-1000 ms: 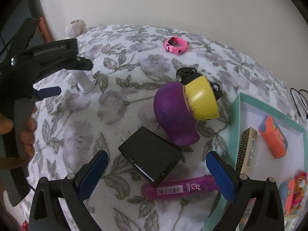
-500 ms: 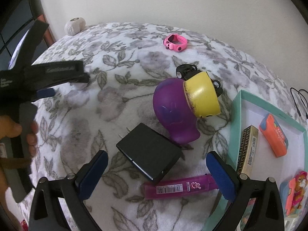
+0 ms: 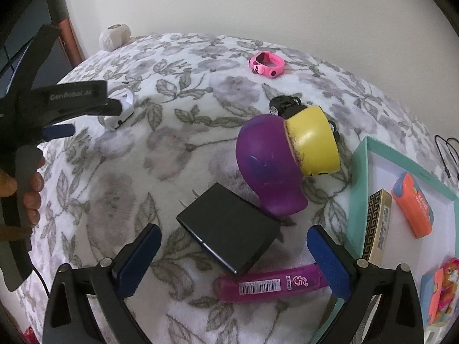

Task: Organize rigid objects
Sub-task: 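Grasp the white ring with the left gripper while the right grasps the black charger, then carry the white ring and black charger into the tray and open both grippers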

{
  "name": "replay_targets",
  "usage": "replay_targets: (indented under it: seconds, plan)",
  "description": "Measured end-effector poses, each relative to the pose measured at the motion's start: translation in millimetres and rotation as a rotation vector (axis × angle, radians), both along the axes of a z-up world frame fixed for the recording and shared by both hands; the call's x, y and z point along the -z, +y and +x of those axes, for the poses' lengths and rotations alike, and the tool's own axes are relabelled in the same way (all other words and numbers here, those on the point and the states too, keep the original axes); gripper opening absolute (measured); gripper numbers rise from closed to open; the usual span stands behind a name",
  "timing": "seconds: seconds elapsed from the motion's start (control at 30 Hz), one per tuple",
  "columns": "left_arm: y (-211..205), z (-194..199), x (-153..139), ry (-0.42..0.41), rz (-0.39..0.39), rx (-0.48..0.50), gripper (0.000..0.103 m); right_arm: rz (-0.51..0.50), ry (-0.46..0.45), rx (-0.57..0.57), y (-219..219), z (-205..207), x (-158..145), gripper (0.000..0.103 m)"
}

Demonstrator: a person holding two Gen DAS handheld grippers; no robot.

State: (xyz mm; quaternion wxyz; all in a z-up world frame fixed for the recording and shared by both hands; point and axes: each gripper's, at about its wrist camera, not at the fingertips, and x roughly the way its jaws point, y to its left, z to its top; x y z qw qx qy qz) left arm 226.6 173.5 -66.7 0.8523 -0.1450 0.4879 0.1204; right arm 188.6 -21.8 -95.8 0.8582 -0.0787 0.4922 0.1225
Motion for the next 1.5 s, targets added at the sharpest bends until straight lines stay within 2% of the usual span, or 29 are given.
replay_targets:
  seconds: [0.07, 0.17, 0.27, 0.3, 0.4, 0.53, 0.87, 1.17, 1.5]
  plan:
    - [-5, 3, -2, -0.02, 0.008, 0.012, 0.081, 0.001, -0.007, 0.002, 1, 0, -1, 0.097]
    - [-6, 4, -2, -0.046, 0.0, 0.028, 0.074, 0.003, -0.013, 0.007, 1, -1, -2, 0.091]
    - [-10, 3, -4, -0.066, -0.001, 0.045, 0.056, 0.004, -0.015, 0.011, 2, -1, -3, 0.077]
    - [-13, 2, -5, -0.068, 0.0, 0.053, 0.045, 0.005, -0.014, 0.012, 2, -1, -3, 0.067]
    - [-15, 3, -3, -0.061, -0.003, 0.071, 0.028, 0.016, -0.005, 0.018, 1, -1, -2, 0.067]
    - [-15, 2, -4, -0.07, -0.014, 0.083, 0.022, 0.037, 0.008, 0.028, -2, 0, -2, 0.067]
    - [-9, -3, -21, -0.071, -0.034, 0.057, 0.019, 0.062, 0.014, 0.036, -6, -2, -15, 0.066]
    - [-8, -14, -64, -0.159, -0.023, 0.047, 0.019, 0.098, -0.004, 0.05, -17, -5, -39, 0.066]
    - [-17, -37, -125, -0.304, 0.008, 0.066, 0.019, 0.154, -0.062, 0.119, -47, -7, -79, 0.066]
